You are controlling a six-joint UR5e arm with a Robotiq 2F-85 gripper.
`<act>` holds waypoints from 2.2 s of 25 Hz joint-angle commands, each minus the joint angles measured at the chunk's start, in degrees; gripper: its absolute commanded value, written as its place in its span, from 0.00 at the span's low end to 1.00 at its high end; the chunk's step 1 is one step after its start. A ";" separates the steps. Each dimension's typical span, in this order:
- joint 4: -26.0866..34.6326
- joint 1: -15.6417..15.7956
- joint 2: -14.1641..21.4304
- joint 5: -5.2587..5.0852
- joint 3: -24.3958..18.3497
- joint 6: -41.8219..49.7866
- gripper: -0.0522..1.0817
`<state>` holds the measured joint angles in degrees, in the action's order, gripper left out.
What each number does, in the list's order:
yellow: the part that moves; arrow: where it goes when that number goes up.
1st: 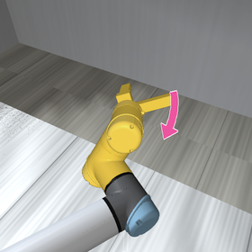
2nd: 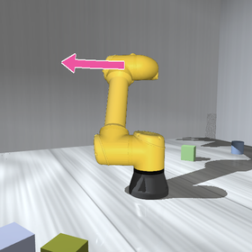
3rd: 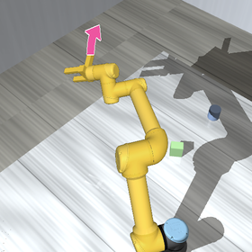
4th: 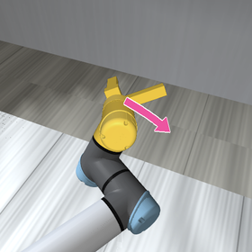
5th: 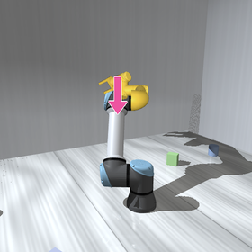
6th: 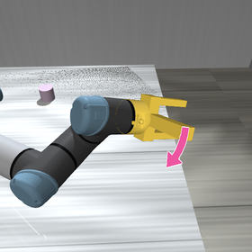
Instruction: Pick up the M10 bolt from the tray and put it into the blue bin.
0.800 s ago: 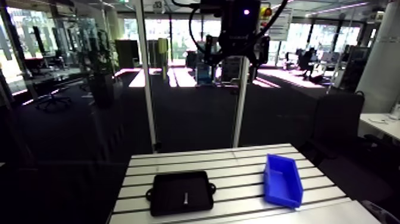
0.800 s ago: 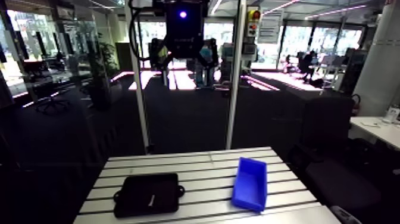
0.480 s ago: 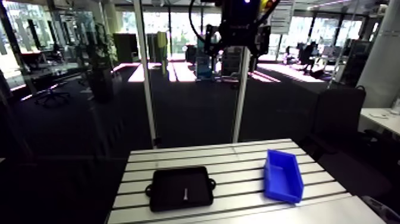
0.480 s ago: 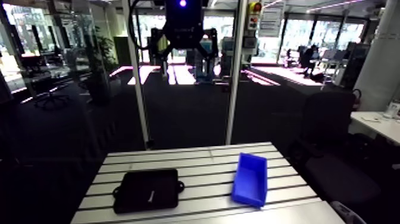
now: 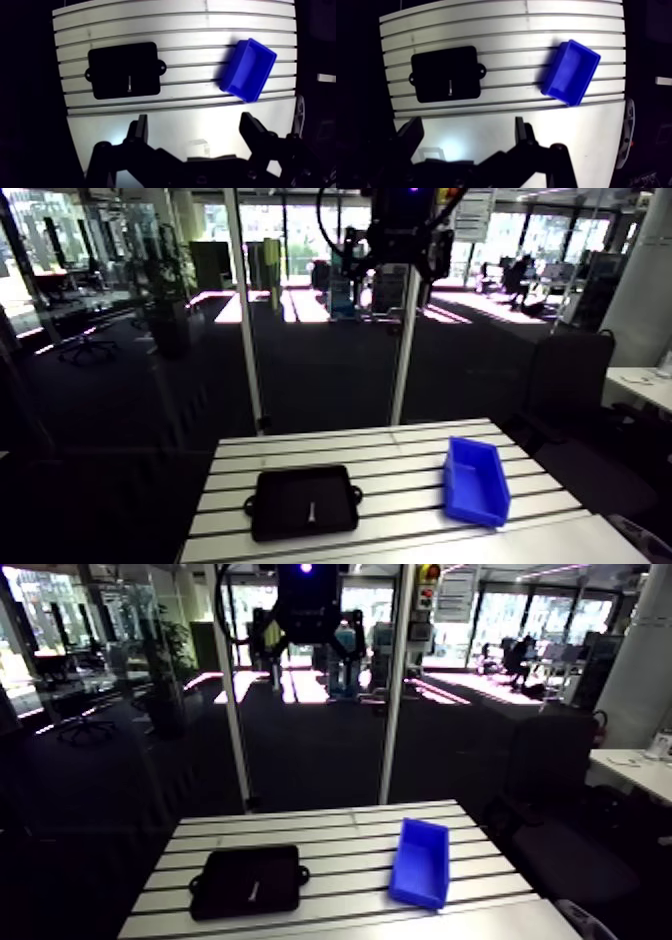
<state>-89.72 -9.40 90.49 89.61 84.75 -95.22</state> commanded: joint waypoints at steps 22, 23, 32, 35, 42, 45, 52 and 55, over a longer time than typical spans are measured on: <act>-19.75 9.58 -11.53 -0.36 12.85 11.60 0.06; -20.28 10.02 -11.71 -0.27 13.38 12.21 0.06; -24.76 13.10 -14.34 0.43 16.55 13.53 0.06; -26.69 13.10 -14.61 0.43 17.87 13.44 0.07; -28.80 13.10 -15.57 0.35 20.50 13.44 0.10; -29.16 13.10 -15.84 0.35 21.38 13.44 0.15; -30.65 13.01 -17.07 0.26 23.76 13.35 0.24; -32.76 13.01 -17.68 0.35 25.16 12.83 0.28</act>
<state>-119.92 3.64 73.83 89.90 107.96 -81.88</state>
